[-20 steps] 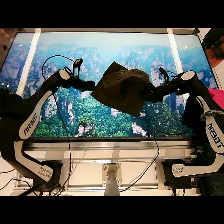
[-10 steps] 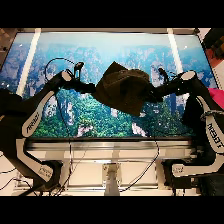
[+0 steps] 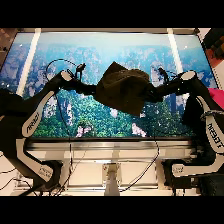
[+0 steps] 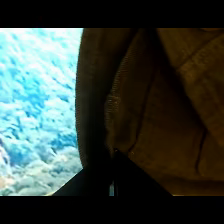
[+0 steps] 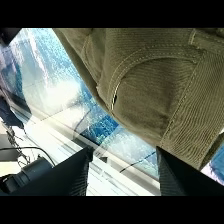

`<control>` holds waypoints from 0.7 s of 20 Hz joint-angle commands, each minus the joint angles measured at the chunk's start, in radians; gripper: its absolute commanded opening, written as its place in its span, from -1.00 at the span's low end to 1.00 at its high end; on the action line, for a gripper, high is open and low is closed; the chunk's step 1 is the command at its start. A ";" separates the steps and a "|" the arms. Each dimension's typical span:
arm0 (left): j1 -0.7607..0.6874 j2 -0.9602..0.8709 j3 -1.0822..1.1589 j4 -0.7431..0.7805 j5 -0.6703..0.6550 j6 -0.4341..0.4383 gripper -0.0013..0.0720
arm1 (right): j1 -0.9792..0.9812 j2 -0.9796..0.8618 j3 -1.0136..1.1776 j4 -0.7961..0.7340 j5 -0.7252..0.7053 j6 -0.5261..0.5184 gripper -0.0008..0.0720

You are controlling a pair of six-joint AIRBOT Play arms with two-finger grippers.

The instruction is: Fold the clothes and pants, and hang the long-sleeved shirts on hangers.

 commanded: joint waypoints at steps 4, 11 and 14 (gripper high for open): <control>-0.001 0.118 0.000 0.125 -0.184 0.010 -0.95 | -0.002 0.000 -0.003 -0.126 0.050 -0.112 0.07; -0.049 0.234 -0.047 0.262 -0.227 -0.074 -0.95 | -0.001 0.000 -0.100 -0.253 0.006 -0.255 0.06; -0.084 0.238 -0.056 0.262 -0.233 -0.073 -0.95 | 0.000 -0.017 -0.104 -0.255 -0.031 -0.268 0.07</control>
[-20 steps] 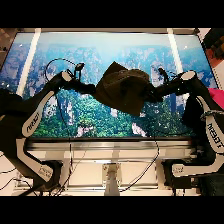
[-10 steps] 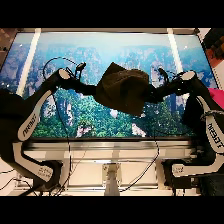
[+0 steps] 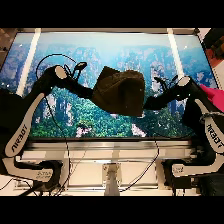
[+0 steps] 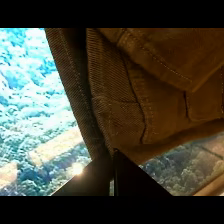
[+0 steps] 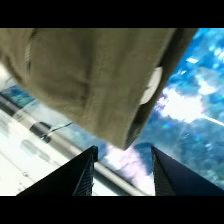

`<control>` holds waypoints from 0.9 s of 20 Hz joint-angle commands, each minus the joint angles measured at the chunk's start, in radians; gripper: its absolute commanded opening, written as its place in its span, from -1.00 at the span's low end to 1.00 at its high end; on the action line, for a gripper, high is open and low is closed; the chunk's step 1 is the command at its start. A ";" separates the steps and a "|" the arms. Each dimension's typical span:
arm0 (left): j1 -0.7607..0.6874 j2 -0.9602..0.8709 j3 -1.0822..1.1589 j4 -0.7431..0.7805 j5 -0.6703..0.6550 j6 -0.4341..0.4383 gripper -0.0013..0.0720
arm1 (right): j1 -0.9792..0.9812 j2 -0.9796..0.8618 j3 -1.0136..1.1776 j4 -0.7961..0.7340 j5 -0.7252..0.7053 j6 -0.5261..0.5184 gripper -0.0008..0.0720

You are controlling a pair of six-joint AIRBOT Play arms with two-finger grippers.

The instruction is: Fold the clothes and pants, and hang the long-sleeved shirts on hangers.

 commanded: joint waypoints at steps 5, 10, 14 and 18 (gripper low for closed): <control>-0.089 0.016 -0.011 0.020 -0.012 -0.015 -0.95 | 0.006 -0.063 -0.014 0.100 0.000 -0.106 0.07; -0.098 0.016 -0.011 0.020 -0.012 -0.015 -0.95 | 0.009 -0.089 -0.014 0.135 -0.027 -0.130 0.07; -0.098 0.014 -0.011 0.020 -0.011 -0.015 -0.94 | 0.009 -0.108 -0.015 0.204 0.064 -0.151 -0.52; -0.097 -0.013 -0.011 0.019 -0.002 -0.061 -0.94 | 0.008 -0.107 -0.041 0.437 0.237 -0.233 -0.90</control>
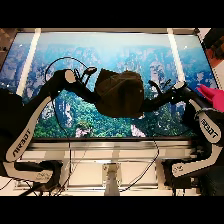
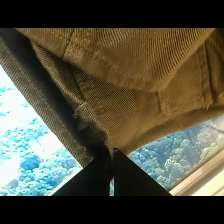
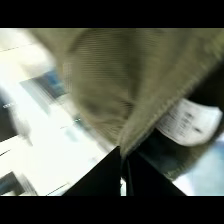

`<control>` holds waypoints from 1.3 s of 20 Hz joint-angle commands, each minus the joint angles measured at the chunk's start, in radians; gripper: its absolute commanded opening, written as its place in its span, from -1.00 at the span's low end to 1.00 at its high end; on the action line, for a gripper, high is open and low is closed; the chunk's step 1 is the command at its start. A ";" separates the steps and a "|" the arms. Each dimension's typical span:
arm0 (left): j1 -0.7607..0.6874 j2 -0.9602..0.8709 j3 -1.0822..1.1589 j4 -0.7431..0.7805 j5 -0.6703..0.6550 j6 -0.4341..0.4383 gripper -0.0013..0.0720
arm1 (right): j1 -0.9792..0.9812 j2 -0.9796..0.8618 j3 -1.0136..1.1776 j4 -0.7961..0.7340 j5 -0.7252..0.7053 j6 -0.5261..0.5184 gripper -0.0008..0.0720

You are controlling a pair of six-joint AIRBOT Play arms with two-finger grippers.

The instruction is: Fold the clothes and pants, and hang the long-sleeved shirts on hangers.

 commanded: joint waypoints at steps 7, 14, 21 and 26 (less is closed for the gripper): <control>0.068 0.269 0.000 -0.104 0.506 -0.035 -0.94 | -0.039 0.122 0.043 0.794 0.264 -0.117 -0.90; 0.083 0.462 0.000 -0.105 0.779 0.008 -0.94 | -0.044 0.206 0.369 0.685 -0.054 -0.010 -0.90; 0.080 0.451 0.000 -0.106 0.948 -0.024 -0.94 | -0.042 0.204 0.462 0.549 -0.273 0.179 -0.90; 0.079 0.410 0.000 -0.114 0.990 -0.040 -0.94 | 0.009 0.204 0.462 0.515 -0.490 0.240 -0.90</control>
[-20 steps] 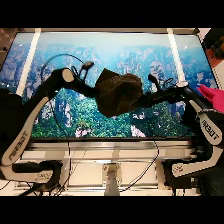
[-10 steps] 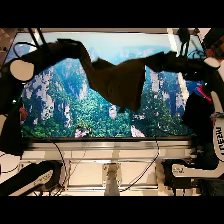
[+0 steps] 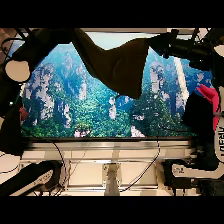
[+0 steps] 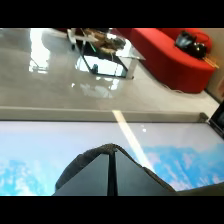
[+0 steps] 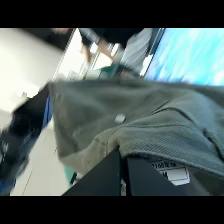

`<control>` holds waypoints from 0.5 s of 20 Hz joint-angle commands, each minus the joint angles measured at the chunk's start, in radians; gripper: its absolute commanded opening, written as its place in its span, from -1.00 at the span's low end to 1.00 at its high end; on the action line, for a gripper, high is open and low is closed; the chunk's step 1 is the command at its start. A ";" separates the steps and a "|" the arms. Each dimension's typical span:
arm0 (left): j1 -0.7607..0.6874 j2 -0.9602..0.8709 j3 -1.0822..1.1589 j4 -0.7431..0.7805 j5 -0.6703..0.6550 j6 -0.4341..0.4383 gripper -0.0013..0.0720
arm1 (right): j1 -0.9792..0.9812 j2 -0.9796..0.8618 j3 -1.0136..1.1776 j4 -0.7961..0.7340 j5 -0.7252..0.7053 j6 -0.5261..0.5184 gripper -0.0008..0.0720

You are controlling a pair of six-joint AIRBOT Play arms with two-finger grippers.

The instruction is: Fold the clothes and pants, and hang the long-sleeved shirts on hangers.

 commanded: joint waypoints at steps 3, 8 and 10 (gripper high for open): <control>0.000 -0.082 0.002 -0.092 0.183 -0.012 -0.94 | 0.072 -0.008 0.012 -0.028 -0.410 0.047 -0.91; 0.004 -0.156 0.061 -0.103 0.194 -0.010 -0.95 | 0.071 -0.163 0.277 -0.037 -0.389 0.048 -0.91; 0.004 -0.164 0.083 -0.102 0.164 -0.008 -0.95 | 0.069 -0.219 0.362 -0.061 -0.363 0.104 -0.91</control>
